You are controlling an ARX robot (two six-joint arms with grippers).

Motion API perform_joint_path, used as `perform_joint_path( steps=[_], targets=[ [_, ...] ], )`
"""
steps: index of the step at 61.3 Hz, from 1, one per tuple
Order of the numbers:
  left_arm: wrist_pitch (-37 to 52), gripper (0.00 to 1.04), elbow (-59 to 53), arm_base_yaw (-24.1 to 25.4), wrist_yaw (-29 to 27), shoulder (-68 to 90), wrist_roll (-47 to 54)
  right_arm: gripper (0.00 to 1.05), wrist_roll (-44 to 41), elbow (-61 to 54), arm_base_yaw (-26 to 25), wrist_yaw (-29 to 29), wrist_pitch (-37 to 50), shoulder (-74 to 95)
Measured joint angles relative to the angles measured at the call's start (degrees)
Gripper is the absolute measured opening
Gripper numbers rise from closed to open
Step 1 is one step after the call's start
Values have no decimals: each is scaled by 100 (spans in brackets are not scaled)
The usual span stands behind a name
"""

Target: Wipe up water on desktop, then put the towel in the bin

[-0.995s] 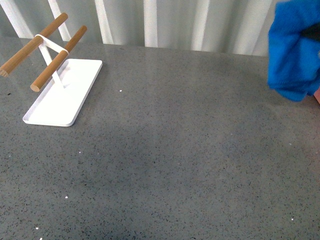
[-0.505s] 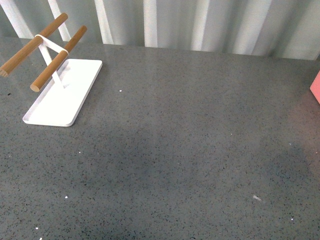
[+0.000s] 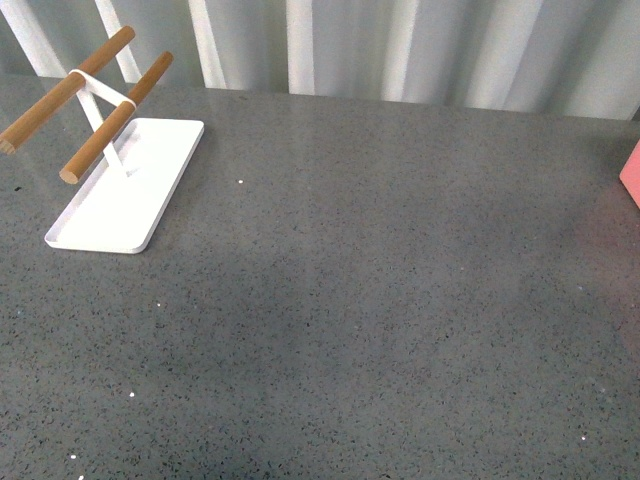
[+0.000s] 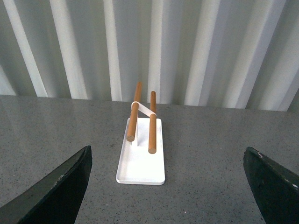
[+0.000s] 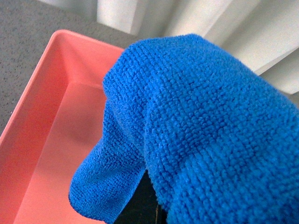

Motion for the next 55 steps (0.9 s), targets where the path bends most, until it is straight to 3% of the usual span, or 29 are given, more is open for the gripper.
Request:
perform_joint_path(
  steps=[14,25,31,55],
  targets=[
    [0,98,0,0,2,0,0,5,-236,590,184,374,-601,739],
    [0,98,0,0,0,0,0,7,-1108,730,151,1174,-1246,1099],
    [0,98,0,0,2,0,0,23,-1574,756,109,1519,-1314,1233],
    [-4,98,0,0,2,0,0,82,-1429,1204,157,1360,-1740,1102]
  ],
)
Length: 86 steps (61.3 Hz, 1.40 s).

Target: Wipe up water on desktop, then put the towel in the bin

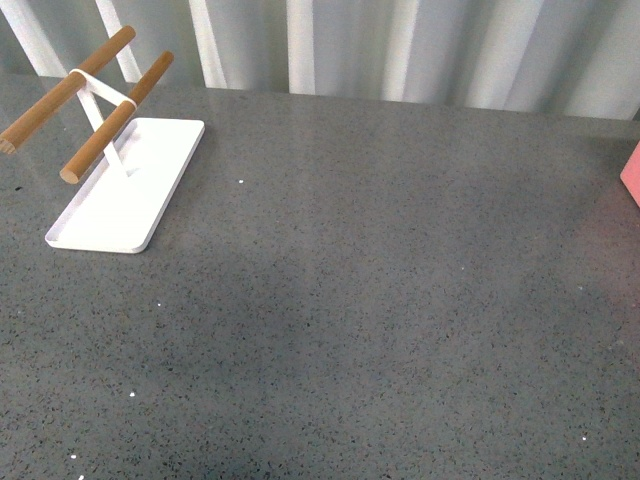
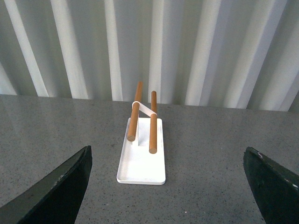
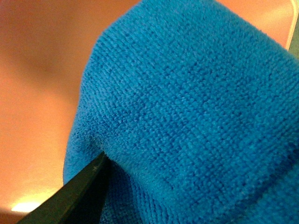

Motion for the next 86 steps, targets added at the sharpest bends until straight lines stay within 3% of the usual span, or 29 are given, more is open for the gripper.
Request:
perform_joint_path(
  steps=[8,31,40,52,66,73,78,81,86],
  targets=[
    [0,98,0,0,0,0,0,100,299,22,48,-11,-2,-59],
    [0,98,0,0,0,0,0,98,721,-323,278,-57,374,-597],
    [0,98,0,0,0,0,0,98,1115,-710,516,-525,940,-1060],
    [0,98,0,0,-2,0,0,98,2323,-1631,1215,-1558,1453,-2562],
    [0,98,0,0,-2,0,0,98,3040,-2953,2330,-2087,1486,-4068],
    [0,98,0,0,0,0,0,96,3274,-3486,2726,-1709,1665,-4599],
    [0,98,0,0,2,0,0,81,4039,-4478,3080,-28,3748,-4955],
    [0,98,0,0,-7,0,0,71,4395,-4996,3123,498,4673,-5121],
    [0,98,0,0,-7,0,0,56,4647,-5484,3123,649,5272,-5370]
  ],
)
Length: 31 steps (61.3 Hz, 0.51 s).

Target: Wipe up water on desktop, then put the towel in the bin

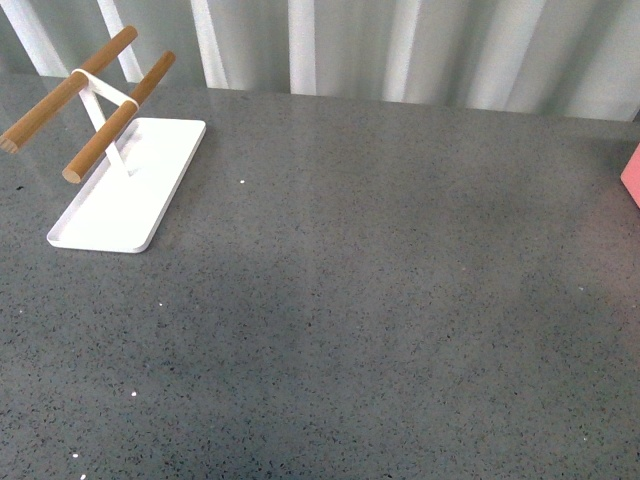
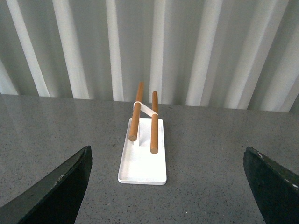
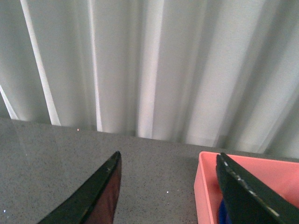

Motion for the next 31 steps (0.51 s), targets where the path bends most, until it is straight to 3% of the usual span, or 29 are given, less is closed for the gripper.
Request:
perform_joint_path(
  steps=[18,31],
  targets=[
    [0,98,0,0,4,0,0,4,184,-837,17,-7,-42,-879],
    [0,98,0,0,4,0,0,3,223,-1233,17,7,-389,-1593]
  ],
)
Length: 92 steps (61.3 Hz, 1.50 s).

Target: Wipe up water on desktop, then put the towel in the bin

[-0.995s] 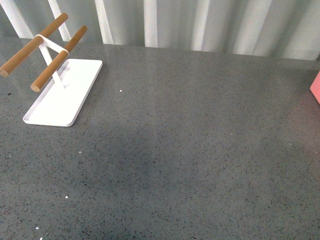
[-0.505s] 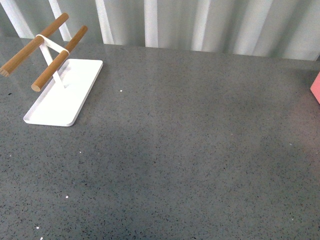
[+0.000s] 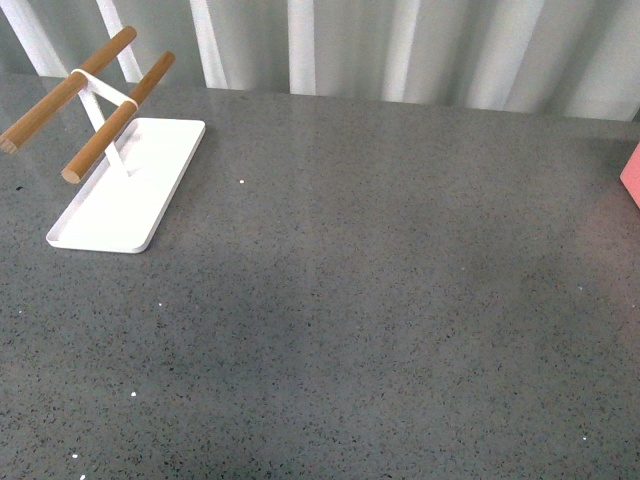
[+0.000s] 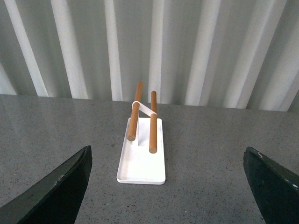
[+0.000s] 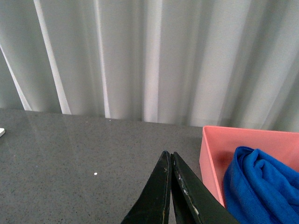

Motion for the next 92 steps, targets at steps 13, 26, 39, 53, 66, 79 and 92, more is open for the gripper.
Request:
perform_joint_path(
  steps=[13,26,39,53,66,79,92],
  targets=[
    [0,98,0,0,0,0,0,3,22,-229,0,9,-452,-697],
    [0,98,0,0,0,-2,0,3,37,-422,0,17,-623,-1202],
    [0,98,0,0,0,0,0,3,59,-431,0,24,-1355,-1996],
    [0,98,0,0,0,0,0,3,63,-433,0,42,-1880,-2538],
    [0,98,0,0,0,0,0,3,79,-433,0,44,-2295,-2951],
    [0,98,0,0,0,0,0,3,87,-433,0,44,-2627,-3283],
    [0,98,0,0,0,0,0,3,101,-433,0,63,-3718,-4293]
  ],
)
